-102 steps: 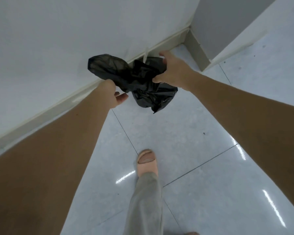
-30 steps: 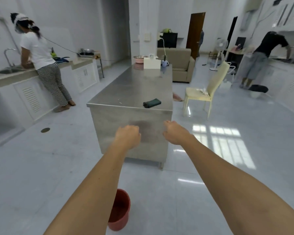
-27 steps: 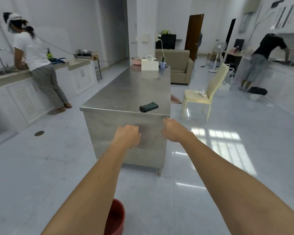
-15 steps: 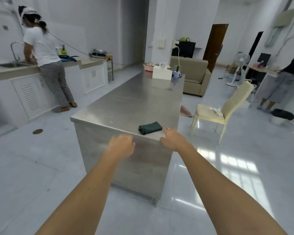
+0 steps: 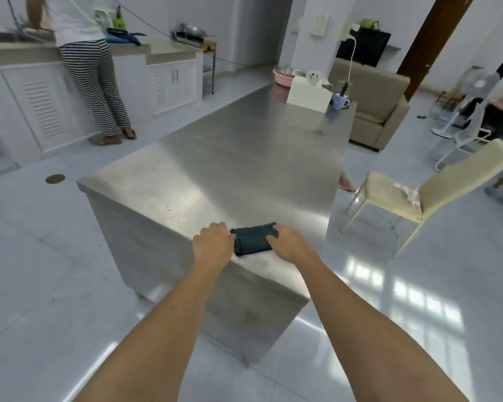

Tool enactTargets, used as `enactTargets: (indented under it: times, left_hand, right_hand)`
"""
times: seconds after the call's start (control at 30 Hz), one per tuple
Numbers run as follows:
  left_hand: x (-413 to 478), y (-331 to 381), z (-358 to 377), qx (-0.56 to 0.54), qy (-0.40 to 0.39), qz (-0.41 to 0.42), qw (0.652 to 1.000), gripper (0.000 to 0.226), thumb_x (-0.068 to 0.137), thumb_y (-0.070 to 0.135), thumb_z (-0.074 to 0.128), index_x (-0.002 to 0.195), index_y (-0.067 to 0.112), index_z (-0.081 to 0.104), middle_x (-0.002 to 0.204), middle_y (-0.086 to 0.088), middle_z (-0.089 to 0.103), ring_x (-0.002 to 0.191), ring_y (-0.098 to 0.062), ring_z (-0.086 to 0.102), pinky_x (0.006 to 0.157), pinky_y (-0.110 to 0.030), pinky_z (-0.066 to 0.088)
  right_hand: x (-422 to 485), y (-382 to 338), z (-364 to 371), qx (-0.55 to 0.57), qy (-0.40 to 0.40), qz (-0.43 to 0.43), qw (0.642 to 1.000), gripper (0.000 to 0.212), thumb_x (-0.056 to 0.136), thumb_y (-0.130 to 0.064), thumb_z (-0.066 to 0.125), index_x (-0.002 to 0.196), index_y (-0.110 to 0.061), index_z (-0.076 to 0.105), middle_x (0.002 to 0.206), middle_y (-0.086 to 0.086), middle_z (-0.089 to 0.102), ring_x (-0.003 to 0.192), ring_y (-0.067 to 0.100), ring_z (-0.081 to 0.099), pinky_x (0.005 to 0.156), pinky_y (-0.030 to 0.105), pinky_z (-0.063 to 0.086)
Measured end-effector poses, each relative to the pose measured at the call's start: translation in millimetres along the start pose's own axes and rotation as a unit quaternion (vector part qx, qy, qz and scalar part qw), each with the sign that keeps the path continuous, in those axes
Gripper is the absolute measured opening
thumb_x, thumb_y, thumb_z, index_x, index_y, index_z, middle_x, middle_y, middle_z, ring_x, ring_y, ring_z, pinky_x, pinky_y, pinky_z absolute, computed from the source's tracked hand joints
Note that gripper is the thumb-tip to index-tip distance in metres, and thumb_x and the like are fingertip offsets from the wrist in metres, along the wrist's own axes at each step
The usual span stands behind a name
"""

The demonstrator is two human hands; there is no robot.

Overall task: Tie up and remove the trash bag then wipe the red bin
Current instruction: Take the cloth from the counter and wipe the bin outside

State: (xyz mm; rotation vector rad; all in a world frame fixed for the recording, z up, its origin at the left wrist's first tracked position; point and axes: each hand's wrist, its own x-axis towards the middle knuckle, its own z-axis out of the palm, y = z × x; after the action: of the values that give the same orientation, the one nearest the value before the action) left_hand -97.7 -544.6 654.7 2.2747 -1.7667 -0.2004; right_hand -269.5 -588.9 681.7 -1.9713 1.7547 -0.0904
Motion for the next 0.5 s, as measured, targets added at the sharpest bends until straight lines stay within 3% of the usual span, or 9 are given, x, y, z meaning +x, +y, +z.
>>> enactTargets:
  times: [0.2,0.37,0.43,0.5]
  left_hand:
    - [41.5,18.3,46.0,-0.157,-0.062,-0.035,0.985,0.041,0.096,0.034,0.048,0.123,0.004,0.050,0.123,-0.015,0.057,0.110,-0.030,0.054,0.088,-0.036,0.043]
    - [44.7,27.2,71.7,-0.104,-0.103,-0.094,0.985,0.058,0.089,0.037,0.061,0.139,0.018,0.039,0.131,-0.012,0.048,0.116,-0.031,0.048,0.096,-0.040,0.044]
    - [45.9,30.3,74.0,-0.107,-0.124,-0.133,0.978,0.061,0.086,0.035,0.065,0.140,0.020,0.038,0.130,-0.012,0.051,0.116,-0.031,0.050,0.096,-0.042,0.044]
    - [44.3,33.9,71.7,-0.143,-0.128,-0.183,0.964,0.059,0.084,0.033,0.068,0.134,0.014,0.042,0.123,-0.011,0.056,0.111,-0.031,0.054,0.093,-0.041,0.047]
  right_hand:
    - [73.5,19.3,4.9,-0.011,-0.036,0.027,0.999,0.041,0.094,-0.029,0.049,0.130,-0.009,0.049,0.125,0.013,0.059,0.112,0.031,0.057,0.092,0.038,0.049]
    - [118.9,28.2,8.3,-0.046,-0.096,-0.002,0.994,0.059,0.080,-0.035,0.073,0.121,-0.005,0.044,0.119,0.016,0.057,0.106,0.033,0.060,0.072,0.034,0.047]
    - [136.3,28.1,0.6,-0.015,-0.173,0.023,0.985,0.068,0.072,-0.030,0.083,0.119,-0.002,0.043,0.113,0.016,0.057,0.099,0.033,0.063,0.077,0.039,0.056]
    - [152.2,23.8,-7.5,-0.019,-0.268,0.038,0.962,0.064,0.070,-0.021,0.085,0.117,0.001,0.049,0.102,0.016,0.059,0.088,0.030,0.062,0.086,0.048,0.057]
